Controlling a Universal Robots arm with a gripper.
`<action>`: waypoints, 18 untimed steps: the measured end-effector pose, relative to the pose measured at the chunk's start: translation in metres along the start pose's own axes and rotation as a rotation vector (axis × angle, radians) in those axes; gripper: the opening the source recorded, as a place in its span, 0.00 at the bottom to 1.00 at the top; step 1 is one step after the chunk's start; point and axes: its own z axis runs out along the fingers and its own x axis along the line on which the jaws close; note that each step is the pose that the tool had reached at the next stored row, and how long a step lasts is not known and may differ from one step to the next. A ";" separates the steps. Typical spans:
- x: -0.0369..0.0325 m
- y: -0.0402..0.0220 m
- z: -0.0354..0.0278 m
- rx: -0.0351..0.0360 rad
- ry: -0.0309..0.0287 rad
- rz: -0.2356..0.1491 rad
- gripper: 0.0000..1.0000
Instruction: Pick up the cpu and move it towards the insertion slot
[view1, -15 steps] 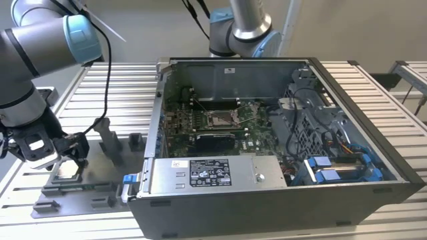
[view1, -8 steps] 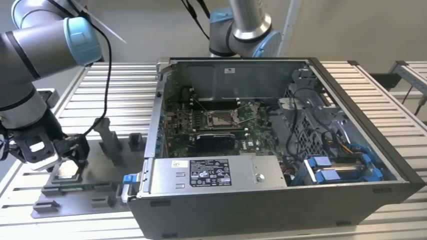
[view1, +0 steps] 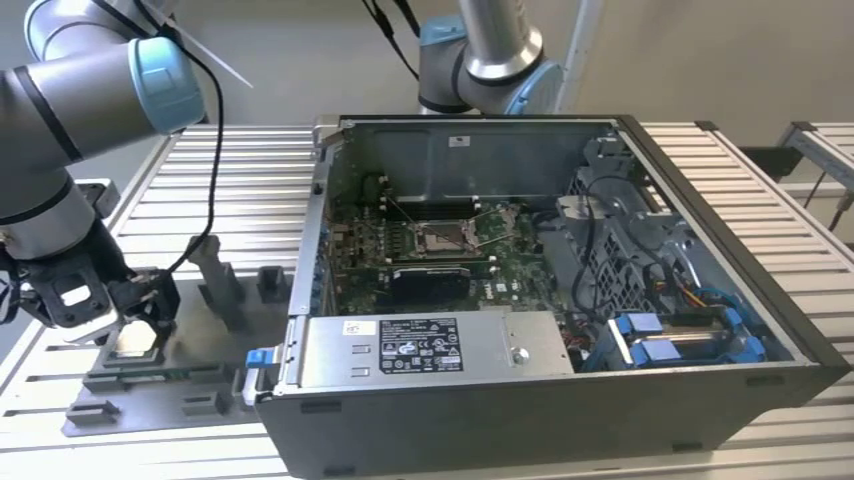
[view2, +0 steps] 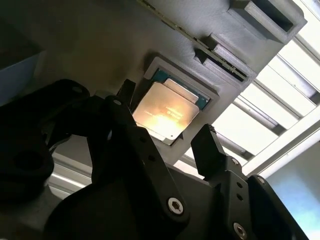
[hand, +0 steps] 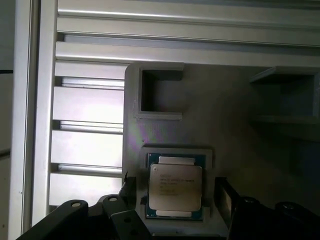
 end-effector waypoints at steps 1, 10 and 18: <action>0.0000 0.0000 0.0000 0.0000 0.0000 0.000 1.00; 0.0000 0.0000 0.0002 0.0000 -0.0001 0.000 0.00; 0.0000 0.0000 0.0008 -0.0001 -0.0001 0.000 0.00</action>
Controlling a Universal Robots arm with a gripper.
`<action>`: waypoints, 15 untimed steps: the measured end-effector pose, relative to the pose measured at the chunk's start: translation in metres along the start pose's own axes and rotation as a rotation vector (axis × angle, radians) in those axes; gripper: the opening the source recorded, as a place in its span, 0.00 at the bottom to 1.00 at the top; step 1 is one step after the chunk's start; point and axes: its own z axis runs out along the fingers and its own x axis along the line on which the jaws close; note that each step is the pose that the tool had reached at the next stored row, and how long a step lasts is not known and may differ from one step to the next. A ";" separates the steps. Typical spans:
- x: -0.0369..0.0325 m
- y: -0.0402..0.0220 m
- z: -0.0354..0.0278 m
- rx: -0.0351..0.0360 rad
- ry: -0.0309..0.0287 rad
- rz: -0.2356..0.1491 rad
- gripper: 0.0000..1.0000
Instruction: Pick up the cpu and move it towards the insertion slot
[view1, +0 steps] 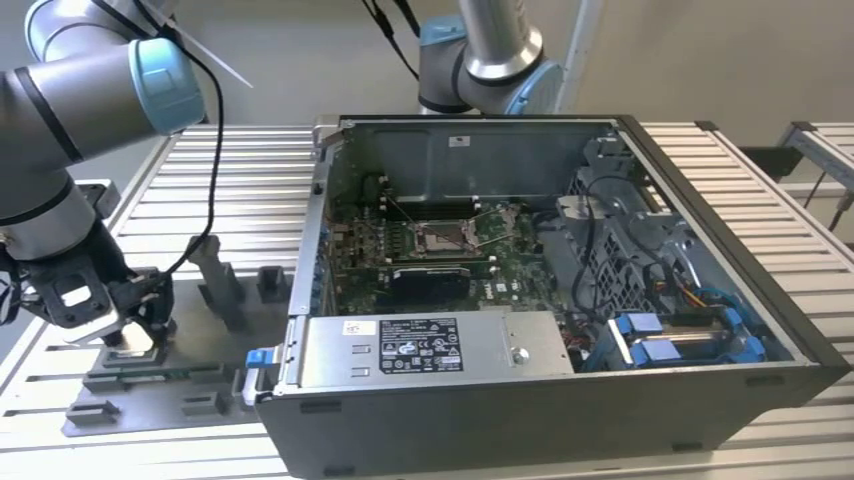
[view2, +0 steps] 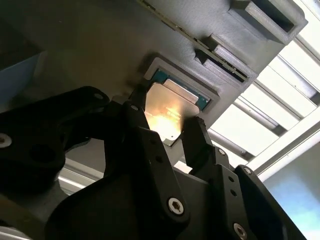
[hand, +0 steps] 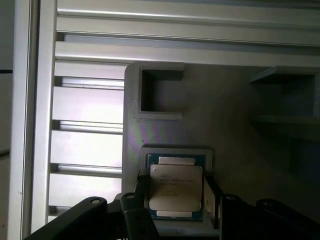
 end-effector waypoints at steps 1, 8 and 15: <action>0.0000 0.0000 0.0000 0.0000 0.0000 0.000 0.00; 0.0000 0.0000 0.0001 0.0000 0.0000 0.000 1.00; 0.0000 -0.0002 0.0041 -0.0004 0.0000 0.000 1.00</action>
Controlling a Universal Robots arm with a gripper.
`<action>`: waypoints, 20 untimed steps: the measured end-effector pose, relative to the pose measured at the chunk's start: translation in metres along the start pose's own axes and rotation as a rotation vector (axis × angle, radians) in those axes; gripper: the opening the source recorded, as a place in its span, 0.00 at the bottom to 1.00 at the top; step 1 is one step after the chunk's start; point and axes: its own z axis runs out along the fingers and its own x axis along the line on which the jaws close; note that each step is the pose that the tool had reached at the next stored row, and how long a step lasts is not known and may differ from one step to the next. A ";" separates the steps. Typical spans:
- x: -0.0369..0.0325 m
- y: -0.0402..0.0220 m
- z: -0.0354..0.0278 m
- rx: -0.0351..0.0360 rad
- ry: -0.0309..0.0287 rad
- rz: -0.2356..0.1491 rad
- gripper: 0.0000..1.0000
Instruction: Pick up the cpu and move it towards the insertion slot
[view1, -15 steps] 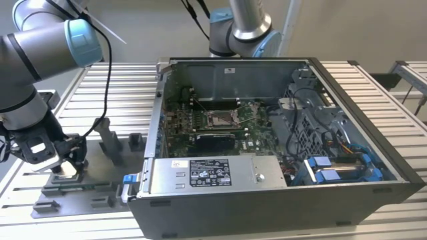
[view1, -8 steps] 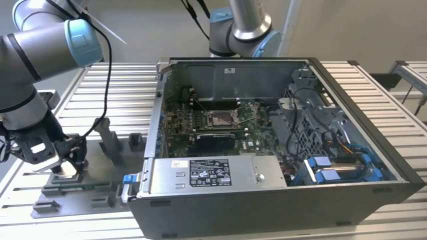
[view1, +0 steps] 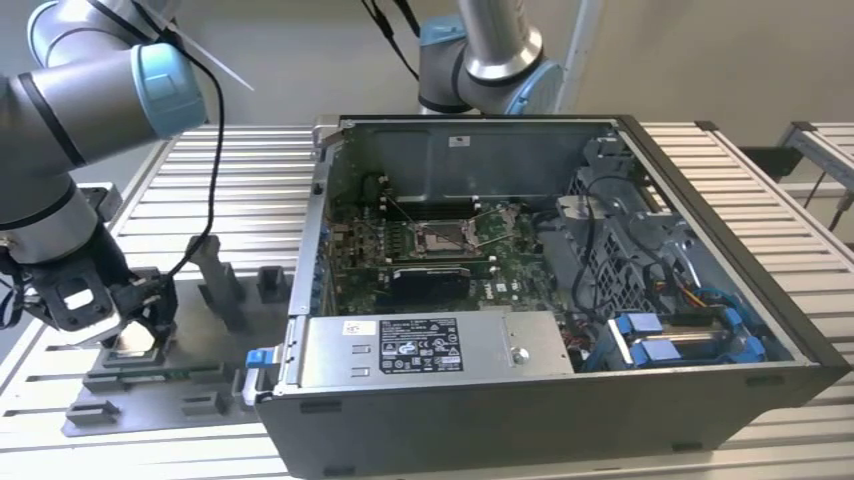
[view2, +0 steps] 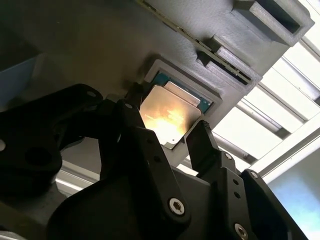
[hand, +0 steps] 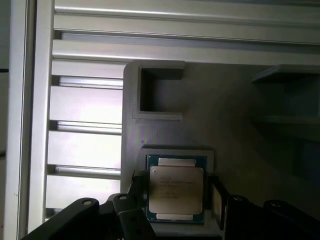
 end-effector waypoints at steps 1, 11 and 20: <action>0.0000 0.0000 0.0000 0.0001 0.0001 0.000 1.00; 0.0000 0.0003 -0.0072 0.0002 -0.0003 0.002 0.00; -0.0001 0.0015 -0.0383 0.0003 -0.0003 0.004 0.00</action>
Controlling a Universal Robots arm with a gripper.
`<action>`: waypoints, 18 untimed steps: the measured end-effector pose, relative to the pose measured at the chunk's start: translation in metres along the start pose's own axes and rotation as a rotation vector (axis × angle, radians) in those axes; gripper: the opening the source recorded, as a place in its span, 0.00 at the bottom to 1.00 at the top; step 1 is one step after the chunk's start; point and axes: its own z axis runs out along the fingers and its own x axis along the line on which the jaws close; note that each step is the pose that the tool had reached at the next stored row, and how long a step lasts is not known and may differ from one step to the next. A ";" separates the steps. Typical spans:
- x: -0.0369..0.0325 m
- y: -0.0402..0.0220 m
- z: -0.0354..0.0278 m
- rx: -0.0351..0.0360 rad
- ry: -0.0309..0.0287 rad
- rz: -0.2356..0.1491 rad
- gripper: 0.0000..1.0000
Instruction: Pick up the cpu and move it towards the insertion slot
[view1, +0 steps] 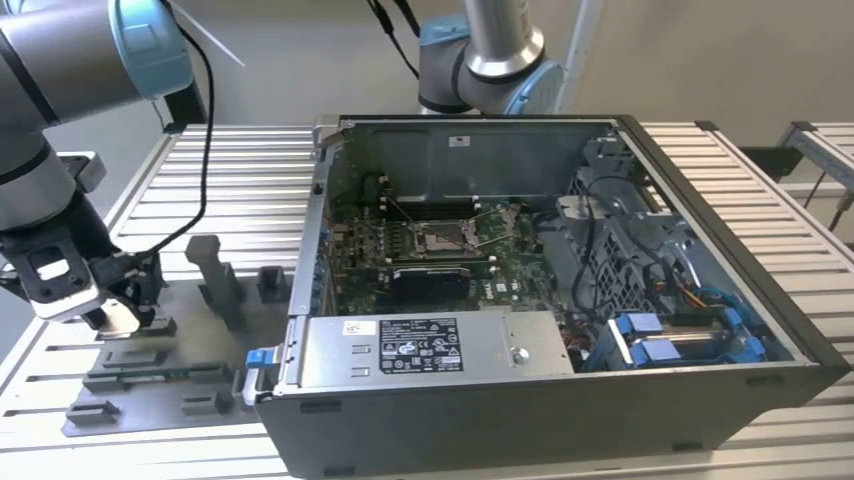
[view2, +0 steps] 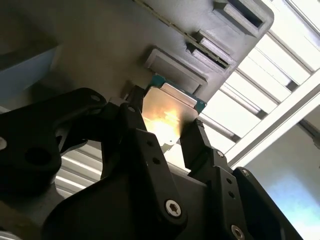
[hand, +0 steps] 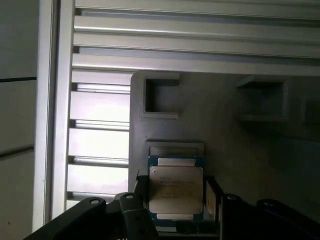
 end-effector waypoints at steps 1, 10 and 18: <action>0.0000 0.0000 0.0000 0.0001 0.0001 0.000 0.00; 0.0000 0.0001 -0.0026 0.0013 0.0007 0.000 0.00; 0.0000 0.0014 -0.0378 0.0009 0.0006 0.005 0.00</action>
